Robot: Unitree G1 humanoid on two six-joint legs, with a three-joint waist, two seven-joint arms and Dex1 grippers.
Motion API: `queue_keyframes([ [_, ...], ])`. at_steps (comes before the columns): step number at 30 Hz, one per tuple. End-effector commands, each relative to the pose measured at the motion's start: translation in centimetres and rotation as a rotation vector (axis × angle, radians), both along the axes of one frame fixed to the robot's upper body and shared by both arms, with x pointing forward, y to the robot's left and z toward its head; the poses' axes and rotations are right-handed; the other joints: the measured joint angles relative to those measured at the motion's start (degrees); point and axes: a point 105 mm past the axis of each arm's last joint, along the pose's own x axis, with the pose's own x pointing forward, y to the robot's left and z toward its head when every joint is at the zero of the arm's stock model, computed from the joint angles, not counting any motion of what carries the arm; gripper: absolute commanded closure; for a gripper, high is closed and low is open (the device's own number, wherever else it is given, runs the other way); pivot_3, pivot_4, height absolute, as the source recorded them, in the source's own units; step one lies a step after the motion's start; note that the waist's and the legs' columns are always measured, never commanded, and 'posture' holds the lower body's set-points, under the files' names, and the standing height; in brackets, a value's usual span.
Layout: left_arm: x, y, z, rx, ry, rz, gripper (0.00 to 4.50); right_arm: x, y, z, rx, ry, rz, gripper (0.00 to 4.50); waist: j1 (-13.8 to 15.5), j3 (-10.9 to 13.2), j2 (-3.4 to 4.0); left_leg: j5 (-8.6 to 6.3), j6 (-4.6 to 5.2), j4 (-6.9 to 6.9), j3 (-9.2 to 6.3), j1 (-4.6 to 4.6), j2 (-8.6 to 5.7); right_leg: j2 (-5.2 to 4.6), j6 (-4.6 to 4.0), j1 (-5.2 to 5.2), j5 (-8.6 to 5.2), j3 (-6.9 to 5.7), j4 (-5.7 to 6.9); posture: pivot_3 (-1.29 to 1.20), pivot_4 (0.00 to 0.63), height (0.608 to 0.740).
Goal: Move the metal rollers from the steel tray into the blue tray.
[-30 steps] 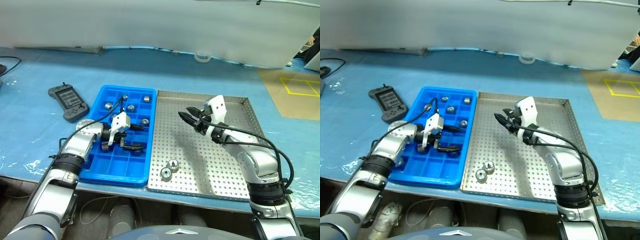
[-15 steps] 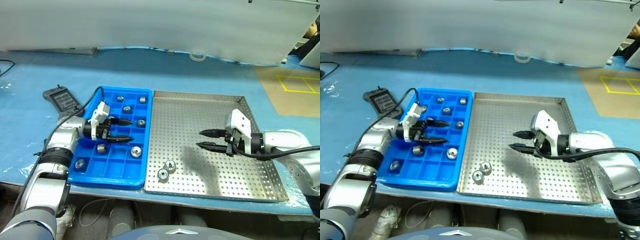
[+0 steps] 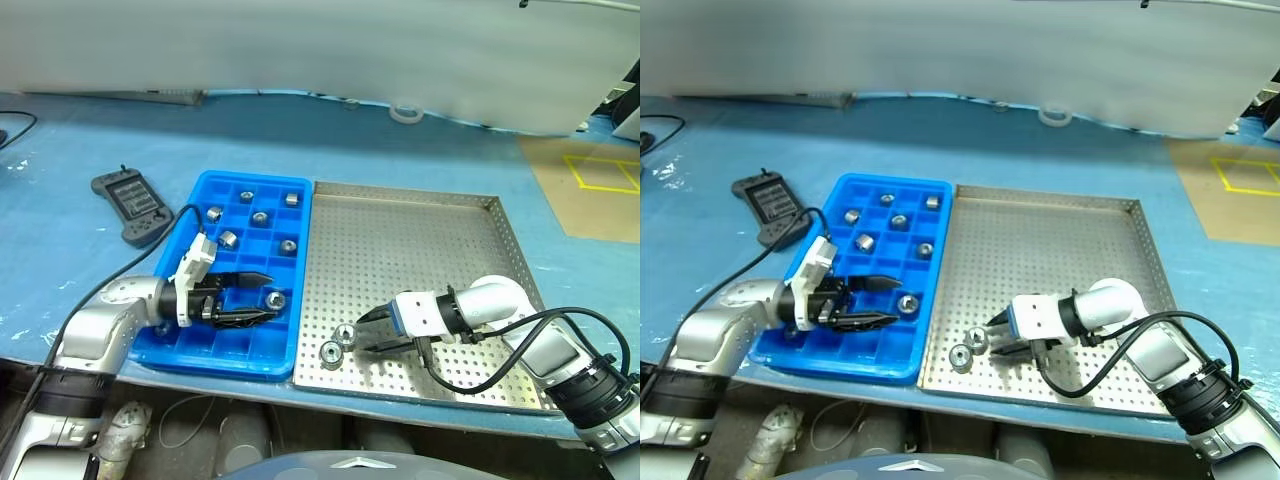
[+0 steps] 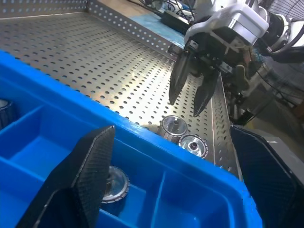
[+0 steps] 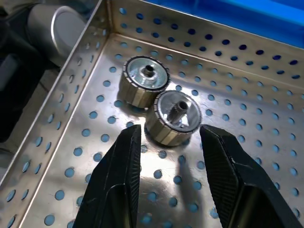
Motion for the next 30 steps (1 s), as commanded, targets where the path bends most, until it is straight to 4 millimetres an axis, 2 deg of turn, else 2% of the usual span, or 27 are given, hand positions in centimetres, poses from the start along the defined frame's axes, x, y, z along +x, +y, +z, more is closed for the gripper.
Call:
queue_keyframes([
  [1,-0.4,-0.1,1.9,-0.012,-0.043,0.026,0.41,0.2,0.4,0.4,0.009,-0.034,0.065,2.46,0.1,0.0,0.04,0.02,-0.03,0.0,-0.02,0.04,0.01,0.01,0.0,0.02,0.0,0.0,0.0,0.02,0.15,0.74],
  [2,-0.3,0.0,1.9,-0.009,-0.042,0.035,0.41,0.3,0.5,0.4,0.01,-0.041,0.078,2.46,0.1,0.0,0.05,0.04,-0.05,0.02,-0.03,0.07,0.01,0.01,0.0,0.04,0.0,0.0,0.0,0.03,0.15,0.74],
  [5,0.2,0.7,1.9,-0.003,-0.039,0.062,0.41,0.3,0.7,0.4,0.01,-0.022,0.12,1.93,0.2,0.1,0.06,0.06,-0.08,0.02,-0.03,0.21,0.0,0.02,0.01,0.13,-0.01,0.03,0.0,0.04,0.15,0.74],
  [11,2.5,0.8,3.0,-0.006,-0.047,0.096,0.41,0.8,1.8,1.4,0.04,-0.019,0.128,0.01,1.0,0.0,0.03,0.09,-0.09,0.02,-0.04,0.2,0.02,0.07,0.0,0.1,0.0,0.04,0.03,0.05,0.15,0.74],
  [16,4.1,-0.3,4.5,-0.01,-0.058,0.104,0.41,2.1,2.9,0.8,0.021,-0.045,0.097,0.01,1.1,0.0,-0.08,0.1,-0.1,0.06,-0.05,0.12,0.0,0.05,0.0,0.05,0.0,-0.01,0.17,0.06,0.15,0.74],
  [20,4.5,-1.9,4.9,0.0,-0.064,0.103,0.41,2.6,3.7,0.4,0.043,0.014,0.066,0.01,1.1,-0.1,-0.18,0.14,-0.17,0.12,-0.06,0.04,-0.01,0.03,-0.01,0.02,0.01,-0.02,0.18,0.06,0.15,0.74],
  [26,4.6,-2.6,4.3,0.009,-0.055,0.118,0.41,1.7,2.9,-1.1,0.021,0.119,0.058,0.01,1.1,-0.1,-0.21,0.13,-0.17,0.13,-0.15,-0.02,0.0,0.03,-0.01,0.03,0.01,-0.1,0.18,0.07,0.15,0.74],
  [30,4.8,-1.9,3.7,0.014,-0.041,0.13,0.41,0.9,1.8,-1.8,-0.006,0.144,0.066,0.01,1.2,-0.1,-0.21,0.12,-0.16,0.14,-0.19,-0.02,0.0,0.02,-0.01,0.07,0.01,-0.15,0.17,0.07,0.15,0.74],
])
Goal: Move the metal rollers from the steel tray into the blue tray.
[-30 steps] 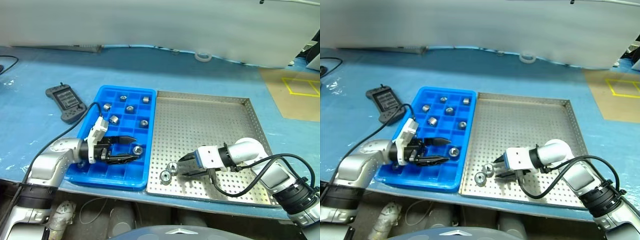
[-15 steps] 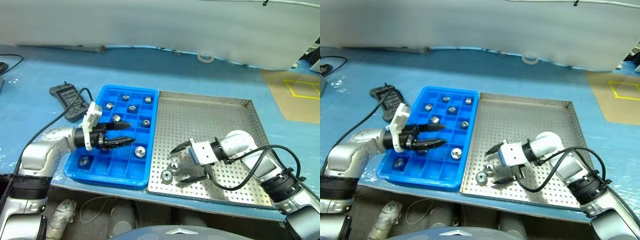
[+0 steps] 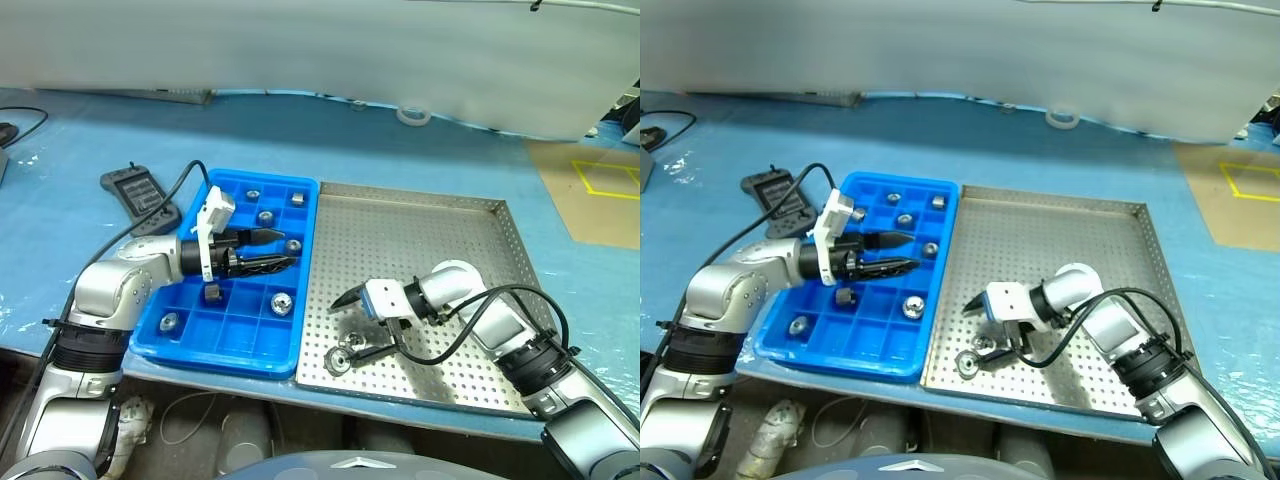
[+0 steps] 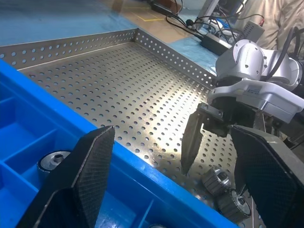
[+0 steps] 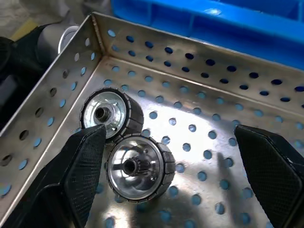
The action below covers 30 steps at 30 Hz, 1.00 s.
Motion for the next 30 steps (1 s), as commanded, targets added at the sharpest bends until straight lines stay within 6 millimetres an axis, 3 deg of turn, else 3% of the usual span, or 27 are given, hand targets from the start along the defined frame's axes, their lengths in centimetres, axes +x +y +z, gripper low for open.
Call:
queue_keyframes([
  [1,0.1,0.7,0.3,0.004,-0.029,0.006,0.41,-0.8,-1.1,-0.2,-0.02,0.015,0.017,0.01,0.0,0.0,0.0,-0.01,0.02,0.0,0.0,0.0,0.0,0.0,0.0,0.0,0.0,0.0,0.0,0.07,0.15,0.74],
  [6,0.4,2.8,0.2,0.003,-0.024,0.02,0.41,-0.8,-1.6,1.1,-0.007,0.021,0.011,0.01,0.0,0.0,0.04,-0.02,0.04,0.01,-0.01,0.03,0.02,0.02,0.0,-0.02,0.0,0.01,0.0,0.07,0.15,0.74],
  [13,-0.5,3.5,0.4,0.003,-0.031,0.019,0.41,-1.0,-1.7,1.1,-0.022,0.022,0.018,0.01,0.3,0.1,0.12,-0.03,0.05,0.0,-0.01,0.04,0.02,0.01,0.0,-0.01,0.0,0.01,0.0,0.07,0.15,0.74],
  [16,-1.1,3.3,0.8,0.003,-0.035,0.018,0.41,-1.4,-1.7,1.1,-0.03,0.034,0.029,0.6,0.5,0.1,0.13,-0.05,0.09,0.0,-0.01,-0.02,0.02,0.0,0.0,-0.02,0.0,-0.02,-0.01,0.07,0.15,0.74],
  [25,-1.0,-0.2,2.4,0.004,-0.033,0.014,0.41,-1.8,-1.7,1.2,-0.059,0.03,0.03,3.74,1.3,0.1,0.18,-0.01,0.02,0.01,-0.01,0.04,0.02,0.0,0.0,0.0,0.0,0.0,0.0,0.06,0.15,0.74],
  [30,-0.2,-0.4,2.7,-0.004,-0.031,0.026,0.41,-1.7,-1.7,1.5,-0.057,0.028,0.01,3.85,1.1,0.1,0.12,0.0,0.0,0.0,-0.01,0.04,0.02,0.02,0.01,-0.02,0.0,0.03,0.0,0.05,0.15,0.74],
])
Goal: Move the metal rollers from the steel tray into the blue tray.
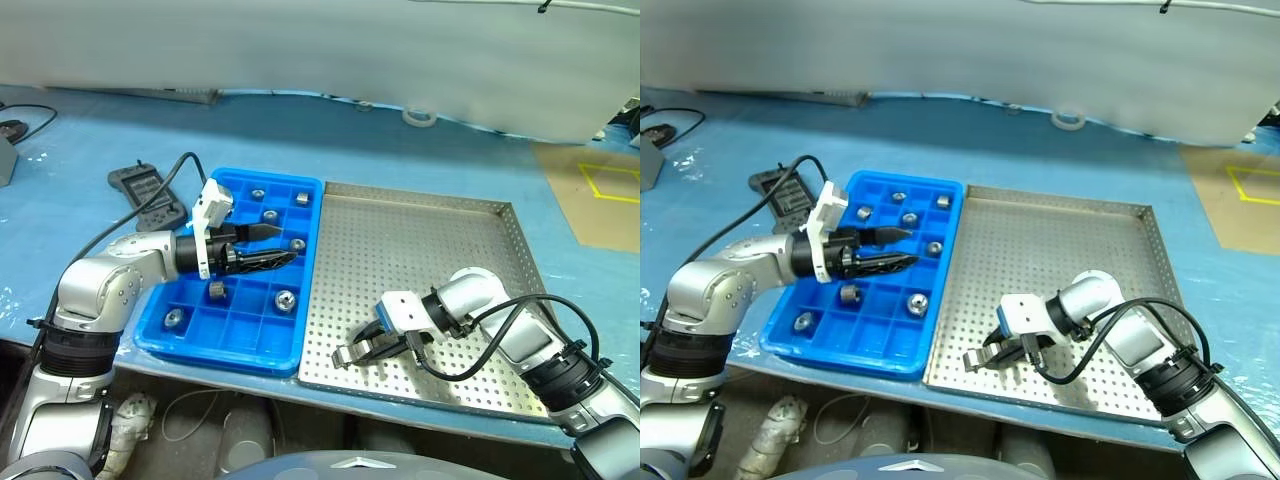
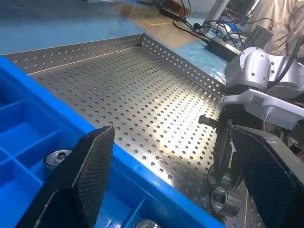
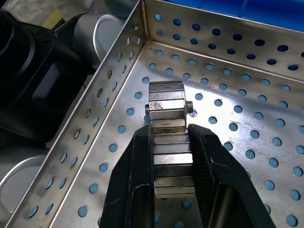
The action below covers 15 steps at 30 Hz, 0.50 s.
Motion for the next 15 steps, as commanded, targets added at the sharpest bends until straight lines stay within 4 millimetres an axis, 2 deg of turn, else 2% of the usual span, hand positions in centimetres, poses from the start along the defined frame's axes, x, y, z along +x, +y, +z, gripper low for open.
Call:
queue_keyframes([
  [1,0.3,-0.2,1.0,-0.015,-0.03,-0.004,0.41,0.2,0.1,1.0,0.014,-0.03,-0.007,3.85,0.0,0.0,-0.01,0.0,0.0,0.0,0.0,0.0,0.0,0.0,0.0,-0.01,0.0,0.0,0.0,0.05,0.15,0.74],
  [8,0.6,-0.5,1.8,-0.025,-0.076,-0.051,0.41,4.3,-0.1,3.4,0.123,-0.096,-0.255,3.85,-0.1,0.0,0.01,0.05,-0.08,0.0,0.02,-0.01,-0.03,0.0,0.0,-0.01,0.0,0.03,0.0,-0.02,0.15,0.74],
  [13,0.6,-1.0,2.8,-0.039,-0.111,-0.102,0.41,5.4,-1.1,4.3,0.213,-0.129,-0.458,3.85,-0.1,0.0,-0.01,0.08,-0.12,0.0,0.03,-0.02,-0.05,-0.01,0.0,0.01,0.0,0.03,0.0,-0.09,0.15,0.74],
  [15,0.8,-1.3,2.0,-0.025,-0.116,-0.129,0.41,5.4,-1.6,4.3,0.242,-0.13,-0.52,3.85,-0.3,0.0,0.0,0.06,-0.11,0.0,0.04,-0.04,-0.06,-0.01,0.0,0.0,0.0,0.03,-0.01,-0.12,0.15,0.74],
])
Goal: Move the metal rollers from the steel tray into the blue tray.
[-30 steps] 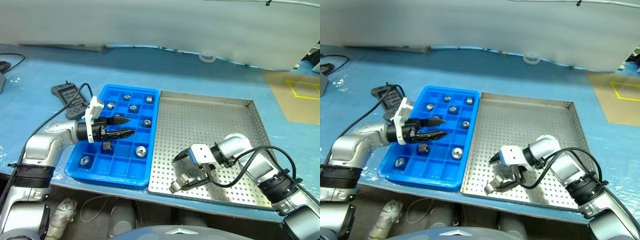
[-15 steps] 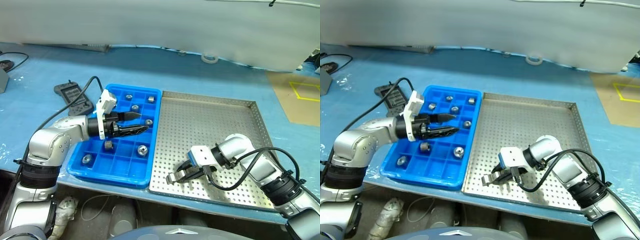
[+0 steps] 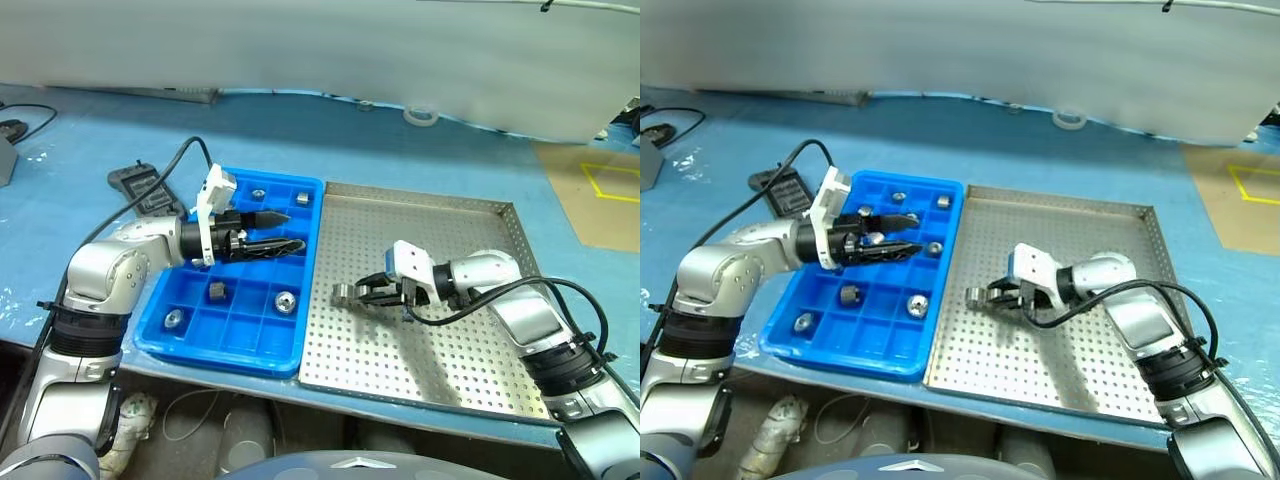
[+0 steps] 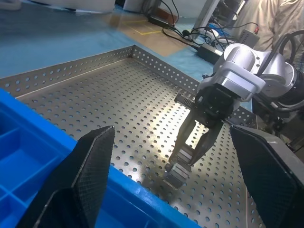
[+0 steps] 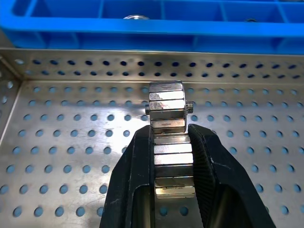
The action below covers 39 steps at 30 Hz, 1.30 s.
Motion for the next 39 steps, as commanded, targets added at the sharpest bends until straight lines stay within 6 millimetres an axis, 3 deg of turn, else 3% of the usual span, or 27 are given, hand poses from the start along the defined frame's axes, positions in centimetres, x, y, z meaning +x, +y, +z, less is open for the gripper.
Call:
queue_keyframes([
  [1,0.3,-0.6,-0.5,0.021,-0.052,-0.06,0.41,0.2,-0.5,1.5,0.08,-0.055,-0.092,3.85,-0.4,0.0,0.03,0.0,0.01,0.0,0.0,0.0,-0.01,0.0,0.0,0.01,0.0,0.0,0.0,-0.12,0.15,0.74],
  [9,2.3,-1.7,-2.9,0.04,-0.05,-0.236,0.41,-0.1,-0.1,2.3,0.246,-0.036,-0.181,3.85,-3.0,0.0,0.01,0.03,-0.03,0.03,0.02,0.03,0.02,0.01,0.01,-0.01,0.0,0.06,-0.02,-0.23,0.15,0.74],
  [13,2.7,-2.1,-2.0,0.038,-0.06,-0.3,0.41,-1.0,0.1,2.7,0.248,-0.051,-0.169,3.85,-3.3,0.0,0.01,0.03,-0.01,0.04,0.04,0.01,0.01,0.01,0.0,-0.01,0.0,0.08,-0.03,-0.26,0.15,0.74],
  [20,2.0,-3.7,-1.0,0.044,-0.082,-0.395,0.41,-1.3,1.5,6.6,0.286,-0.137,-0.133,3.85,-4.2,0.0,0.03,0.0,0.18,0.04,0.09,0.0,0.01,-0.02,-0.01,0.01,0.01,0.07,-0.03,-0.29,0.15,0.74],
  [26,2.1,-5.1,-2.0,0.05,-0.093,-0.421,0.41,-0.8,2.6,9.2,0.305,-0.161,-0.125,3.85,-4.3,0.0,0.03,-0.01,0.09,0.04,0.1,0.02,0.02,-0.02,-0.02,0.0,0.01,0.09,-0.02,-0.3,0.15,0.74],
  [33,3.5,-6.1,-2.5,0.045,-0.112,-0.385,0.41,-0.6,3.0,9.5,0.301,-0.159,-0.12,3.85,-4.3,0.0,0.03,0.05,0.29,0.04,0.1,-0.03,-0.02,-0.02,-0.04,0.0,0.02,0.14,-0.06,-0.3,0.15,0.74],
  [39,4.2,-5.7,-1.1,0.003,-0.143,-0.327,0.41,-0.7,2.7,8.9,0.296,-0.146,-0.126,3.85,-4.3,0.0,0.03,0.04,0.32,0.04,0.1,-0.05,0.0,-0.02,-0.04,-0.02,0.02,0.13,-0.06,-0.31,0.15,0.74],
])
